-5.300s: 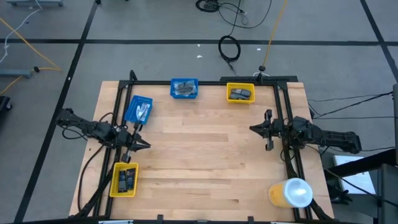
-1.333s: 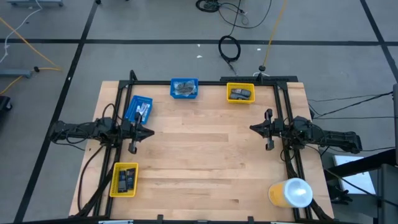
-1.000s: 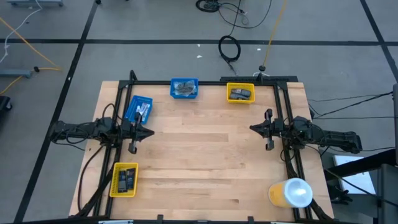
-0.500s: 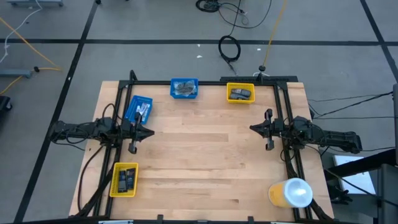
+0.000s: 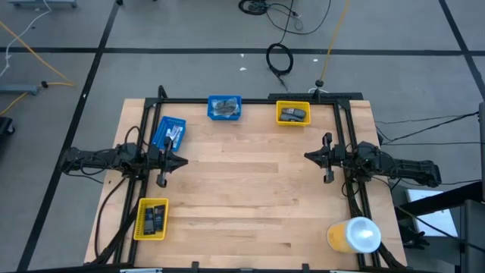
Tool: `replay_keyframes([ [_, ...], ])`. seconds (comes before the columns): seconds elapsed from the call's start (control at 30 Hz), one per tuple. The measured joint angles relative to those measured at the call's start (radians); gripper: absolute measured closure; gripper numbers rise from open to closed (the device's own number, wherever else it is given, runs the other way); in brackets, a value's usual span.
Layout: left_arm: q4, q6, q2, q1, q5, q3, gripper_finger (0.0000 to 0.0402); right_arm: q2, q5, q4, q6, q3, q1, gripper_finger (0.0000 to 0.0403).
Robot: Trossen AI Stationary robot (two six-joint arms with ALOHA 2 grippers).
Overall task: Pick & Place Travel size toiletries
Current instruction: Return to Home Position
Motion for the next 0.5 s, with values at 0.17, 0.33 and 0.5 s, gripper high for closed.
replay_keyframes([
  [0.17, 0.000, 0.000, 0.000, 0.000, 0.000, 0.000, 0.0374, 0.000, 0.000, 0.000, 0.000, 0.000, 0.000, 0.0399],
  [0.33, 0.000, 0.000, 0.000, 0.000, 0.000, 0.000, 0.0382, 0.000, 0.000, 0.000, 0.000, 0.000, 0.000, 0.0398],
  [0.5, 0.000, 0.000, 0.000, 0.000, 0.000, 0.000, 0.0397, 0.000, 0.000, 0.000, 0.000, 0.000, 0.000, 0.0398],
])
